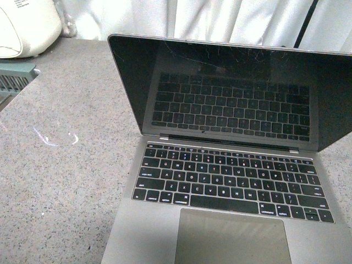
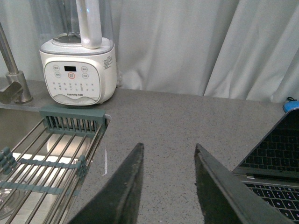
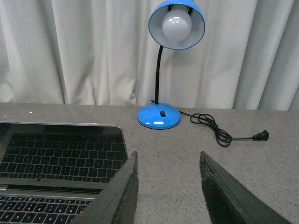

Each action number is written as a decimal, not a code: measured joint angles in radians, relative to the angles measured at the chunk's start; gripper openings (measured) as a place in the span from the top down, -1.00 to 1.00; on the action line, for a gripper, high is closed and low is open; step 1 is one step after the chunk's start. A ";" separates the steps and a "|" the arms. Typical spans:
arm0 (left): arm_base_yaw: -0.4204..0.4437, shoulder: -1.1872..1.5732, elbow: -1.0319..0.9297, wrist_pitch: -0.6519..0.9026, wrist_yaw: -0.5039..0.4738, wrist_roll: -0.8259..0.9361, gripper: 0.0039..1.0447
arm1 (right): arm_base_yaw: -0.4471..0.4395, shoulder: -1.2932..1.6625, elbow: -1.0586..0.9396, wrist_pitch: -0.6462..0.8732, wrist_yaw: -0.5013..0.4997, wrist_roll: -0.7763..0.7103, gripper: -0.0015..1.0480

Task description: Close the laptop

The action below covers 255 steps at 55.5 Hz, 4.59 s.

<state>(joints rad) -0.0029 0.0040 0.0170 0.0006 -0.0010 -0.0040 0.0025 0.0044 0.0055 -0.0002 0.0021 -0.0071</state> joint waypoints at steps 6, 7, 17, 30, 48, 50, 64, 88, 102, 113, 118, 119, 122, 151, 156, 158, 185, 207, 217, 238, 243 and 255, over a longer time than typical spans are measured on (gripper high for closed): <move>0.000 0.000 0.000 0.000 0.000 0.000 0.78 | 0.000 0.000 0.000 0.000 0.000 0.000 0.83; 0.000 0.000 0.000 0.000 0.000 0.000 0.89 | 0.000 0.000 0.000 0.000 0.000 0.000 0.90; -0.082 -0.009 -0.003 0.034 -0.282 -0.113 0.93 | 0.124 0.065 -0.013 0.260 0.289 -0.127 0.98; -0.090 0.125 -0.012 0.197 -0.213 -0.156 0.93 | 0.130 0.214 -0.013 0.567 0.536 -0.259 0.98; -0.060 0.819 0.112 0.755 -0.039 -0.145 0.93 | -0.136 1.111 0.061 1.117 0.113 -0.257 0.98; -0.065 0.857 0.142 0.765 -0.034 -0.138 0.93 | -0.141 1.155 0.090 1.091 0.076 -0.262 0.98; -0.137 1.022 0.316 0.806 -0.023 -0.101 0.93 | -0.109 1.265 0.322 0.999 0.000 -0.348 0.98; -0.208 1.226 0.565 0.695 0.110 -0.021 0.93 | -0.054 1.418 0.687 0.588 -0.215 -0.274 0.98; -0.249 1.349 0.712 0.584 0.182 0.034 0.93 | -0.041 1.547 0.900 0.402 -0.348 -0.248 0.98; -0.324 1.447 0.804 0.446 0.237 0.047 0.93 | -0.014 1.681 1.017 0.294 -0.413 -0.248 0.98; -0.364 1.500 0.822 0.409 0.253 0.072 0.93 | 0.001 1.715 1.017 0.278 -0.436 -0.256 0.98; -0.373 1.514 0.826 0.405 0.257 0.080 0.93 | 0.003 1.722 1.017 0.277 -0.440 -0.259 0.98; -0.386 1.545 0.832 0.399 0.260 0.095 0.93 | 0.010 1.748 1.019 0.271 -0.455 -0.267 0.98; -0.398 1.634 0.836 0.406 0.292 0.184 0.93 | 0.074 1.896 1.085 0.117 -0.575 -0.246 0.98; -0.400 1.619 0.804 0.406 0.304 0.188 0.93 | 0.097 1.900 1.075 0.114 -0.578 -0.192 0.98; -0.403 1.609 0.785 0.406 0.311 0.188 0.93 | 0.108 1.900 1.065 0.111 -0.574 -0.169 0.98; -0.521 1.489 0.397 0.298 0.377 0.211 0.93 | 0.206 1.803 0.719 0.070 -0.304 0.165 0.98; -0.629 1.422 0.276 0.336 0.376 0.091 0.93 | 0.313 1.729 0.518 0.145 -0.212 0.428 0.98; -0.610 1.445 0.267 0.436 0.323 0.066 0.93 | 0.313 1.717 0.494 0.234 -0.113 0.427 0.98; -0.340 1.463 0.475 0.566 -0.014 0.032 0.93 | 0.175 1.603 0.509 0.587 0.307 0.081 0.98; -0.282 1.439 0.480 0.621 -0.053 0.031 0.93 | 0.179 1.547 0.487 0.665 0.358 0.016 0.98; -0.166 1.364 0.435 0.736 -0.135 -0.003 0.93 | 0.212 1.466 0.382 0.878 0.499 -0.106 0.98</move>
<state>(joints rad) -0.1684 1.3678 0.4519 0.7368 -0.1364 -0.0074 0.2142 1.4700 0.3878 0.8776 0.5011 -0.1127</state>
